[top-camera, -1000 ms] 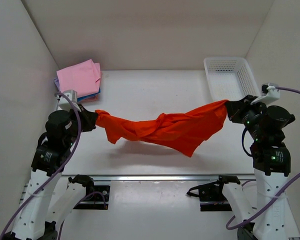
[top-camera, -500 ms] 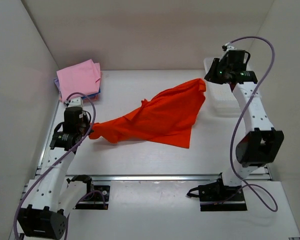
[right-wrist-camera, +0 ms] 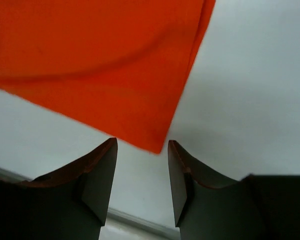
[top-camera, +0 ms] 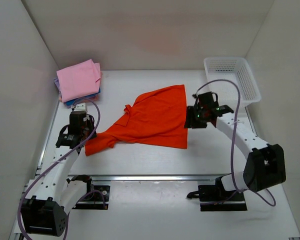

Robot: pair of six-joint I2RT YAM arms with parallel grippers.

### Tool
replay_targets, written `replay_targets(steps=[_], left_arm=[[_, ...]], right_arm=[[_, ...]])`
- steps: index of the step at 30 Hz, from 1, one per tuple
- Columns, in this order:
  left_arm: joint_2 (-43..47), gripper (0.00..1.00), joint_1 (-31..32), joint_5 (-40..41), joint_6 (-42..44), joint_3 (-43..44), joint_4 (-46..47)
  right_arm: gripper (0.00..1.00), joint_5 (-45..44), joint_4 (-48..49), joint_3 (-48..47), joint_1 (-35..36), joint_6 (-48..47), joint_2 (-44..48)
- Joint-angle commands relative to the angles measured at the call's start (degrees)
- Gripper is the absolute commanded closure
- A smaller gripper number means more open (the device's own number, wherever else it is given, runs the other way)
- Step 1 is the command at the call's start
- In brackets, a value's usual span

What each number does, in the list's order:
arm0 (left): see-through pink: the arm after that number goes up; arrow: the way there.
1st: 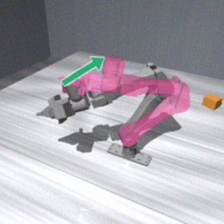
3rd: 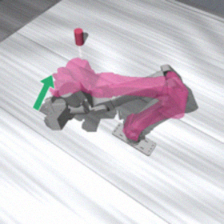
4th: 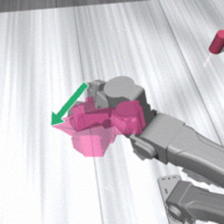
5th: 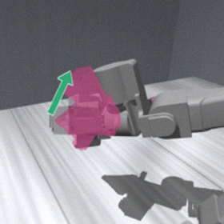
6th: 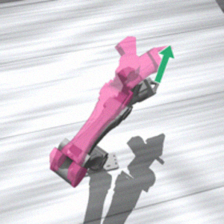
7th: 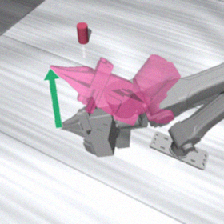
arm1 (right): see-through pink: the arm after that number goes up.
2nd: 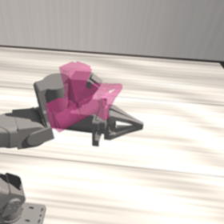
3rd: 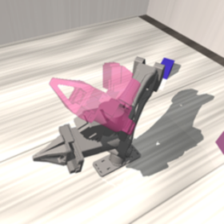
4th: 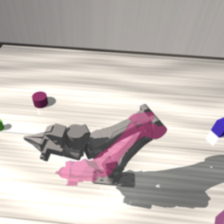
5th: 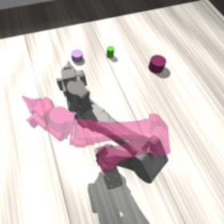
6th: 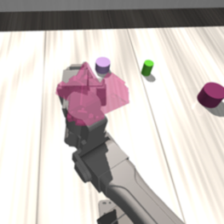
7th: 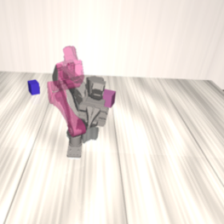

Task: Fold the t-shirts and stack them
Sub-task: Flatten out the tshirt

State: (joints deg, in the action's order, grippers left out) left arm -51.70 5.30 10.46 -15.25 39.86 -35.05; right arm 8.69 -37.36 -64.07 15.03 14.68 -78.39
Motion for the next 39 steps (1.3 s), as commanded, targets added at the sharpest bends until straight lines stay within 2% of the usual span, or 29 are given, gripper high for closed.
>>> replay_targets(steps=[1, 3, 7, 14, 15, 16, 20, 23, 27, 29, 30, 31, 33, 38, 39], left_arm=[[1.25, 0.54, -0.38, -1.67, 0.39, -0.48, 1.48], [0.90, 0.50, 0.23, -2.37, 0.48, -1.36, 1.73], [-1.72, 0.53, 1.64, -3.51, -2.15, -3.99, 7.52], [-16.39, 0.54, 3.57, -4.66, -5.05, -0.84, 14.73], [-19.11, 0.58, 3.40, -5.53, -5.67, -0.22, 15.18], [-23.23, 0.79, 3.57, -6.93, -5.59, 0.91, 15.97], [-33.87, 0.86, 4.45, -7.82, -4.45, 7.23, 15.54], [-39.87, 0.97, 3.84, -8.79, -3.92, 13.91, 15.45], [-45.40, 0.95, 4.63, -8.78, -3.66, 24.18, 15.53], [-47.43, 0.82, 4.81, -10.11, -2.78, 28.68, 12.30], [-47.96, 0.69, 4.46, -13.07, -1.99, 30.44, 11.76], [-47.27, 0.63, 4.02, -15.36, -1.98, 30.80, 11.23], [-44.02, 0.59, 2.79, -17.66, -2.86, 28.01, 12.36], [-30.16, 0.62, 4.36, -15.21, -2.94, 15.72, 9.13], [-30.12, 0.60, 4.80, -14.68, -2.95, 14.12, 8.51]], right_arm=[[0.57, -0.08, 4.74, 9.73, 3.15, 4.57, -0.10], [0.56, -1.57, 6.33, 13.52, 4.65, 5.97, -1.06], [0.55, -2.97, 8.89, 15.91, 6.24, 6.94, -5.28], [0.56, -6.39, 8.63, 13.45, 10.72, 6.33, -14.33], [0.68, -6.49, 8.19, 12.67, 11.25, 6.24, -15.38], [0.99, -5.97, 6.53, 12.14, 11.43, 4.41, -17.04], [1.00, -8.25, 3.53, 12.04, 7.75, 2.20, -15.30], [1.00, -8.42, 3.09, 12.48, 0.20, -0.25, -10.83], [1.00, -8.51, 1.07, 10.47, -7.54, -3.24, -9.41], [1.00, -7.55, 1.07, 10.02, -11.93, -3.95, -9.59], [1.00, -7.46, 0.89, 9.93, -12.30, -3.95, -9.85], [1.00, -6.94, 1.41, 9.76, -13.26, -4.04, -10.03], [1.00, -6.06, 1.68, 10.20, -14.15, -3.96, -10.20], [1.00, -5.26, 3.17, 9.85, -12.13, -2.90, -11.08], [1.00, -4.91, 3.26, 9.85, -12.04, -2.81, -10.91]])
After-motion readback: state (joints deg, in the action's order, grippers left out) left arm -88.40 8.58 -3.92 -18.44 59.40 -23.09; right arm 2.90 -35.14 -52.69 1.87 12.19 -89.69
